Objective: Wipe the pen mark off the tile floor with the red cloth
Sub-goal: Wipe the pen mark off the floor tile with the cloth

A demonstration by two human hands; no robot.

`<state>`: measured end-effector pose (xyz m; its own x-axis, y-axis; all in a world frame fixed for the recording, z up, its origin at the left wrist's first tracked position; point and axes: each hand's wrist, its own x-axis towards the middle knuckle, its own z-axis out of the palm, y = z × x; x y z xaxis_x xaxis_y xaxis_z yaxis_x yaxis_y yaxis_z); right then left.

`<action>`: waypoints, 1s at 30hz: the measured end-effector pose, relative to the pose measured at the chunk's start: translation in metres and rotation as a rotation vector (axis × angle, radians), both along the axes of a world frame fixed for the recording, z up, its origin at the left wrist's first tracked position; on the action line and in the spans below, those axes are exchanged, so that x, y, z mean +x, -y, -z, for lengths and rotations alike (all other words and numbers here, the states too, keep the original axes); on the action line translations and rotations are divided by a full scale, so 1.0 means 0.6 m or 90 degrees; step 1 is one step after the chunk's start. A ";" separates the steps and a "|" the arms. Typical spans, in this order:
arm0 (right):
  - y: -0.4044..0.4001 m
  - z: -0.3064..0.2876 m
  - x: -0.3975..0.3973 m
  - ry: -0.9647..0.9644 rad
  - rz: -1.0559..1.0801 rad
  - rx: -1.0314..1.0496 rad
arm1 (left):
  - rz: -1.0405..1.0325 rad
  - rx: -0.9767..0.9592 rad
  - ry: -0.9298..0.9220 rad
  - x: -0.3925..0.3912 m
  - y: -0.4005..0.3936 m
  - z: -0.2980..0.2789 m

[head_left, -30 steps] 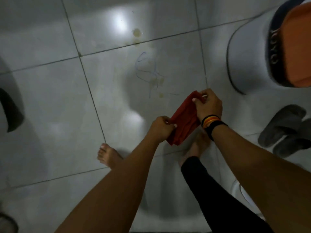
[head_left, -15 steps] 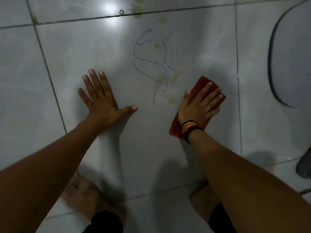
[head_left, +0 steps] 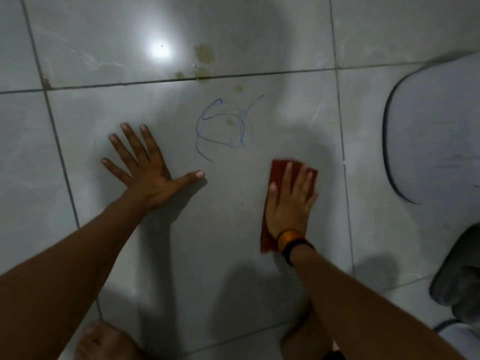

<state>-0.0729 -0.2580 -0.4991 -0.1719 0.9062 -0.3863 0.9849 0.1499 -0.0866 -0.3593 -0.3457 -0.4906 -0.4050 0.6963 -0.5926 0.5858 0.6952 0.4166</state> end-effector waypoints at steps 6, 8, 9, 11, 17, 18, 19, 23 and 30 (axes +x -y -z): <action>-0.052 0.036 -0.220 -0.073 -0.177 0.103 | 0.041 -0.019 0.035 -0.013 -0.002 0.010; 0.001 0.027 -0.201 -0.111 -0.379 0.061 | 0.038 -0.043 0.047 -0.015 -0.012 -0.002; 0.023 0.019 -0.165 -0.114 -0.419 0.026 | 0.044 -0.063 0.054 -0.016 -0.014 -0.008; 0.045 0.005 -0.077 -0.091 -0.395 -0.013 | 0.052 -0.092 0.054 -0.016 -0.015 -0.018; -0.124 0.011 -0.119 -0.025 0.004 0.064 | 0.043 -0.123 0.060 -0.015 -0.018 -0.025; -0.158 0.017 -0.172 -0.048 0.044 0.091 | 0.044 -0.130 0.059 -0.016 -0.018 -0.025; -0.180 0.024 -0.226 -0.063 0.055 0.113 | 0.046 -0.134 0.059 -0.018 -0.018 -0.025; -0.123 0.032 -0.331 -0.096 -0.266 0.124 | 0.044 -0.135 0.061 -0.016 -0.020 -0.025; -0.108 0.009 -0.121 -0.064 -0.399 0.030 | 0.033 -0.158 0.082 -0.018 -0.027 -0.044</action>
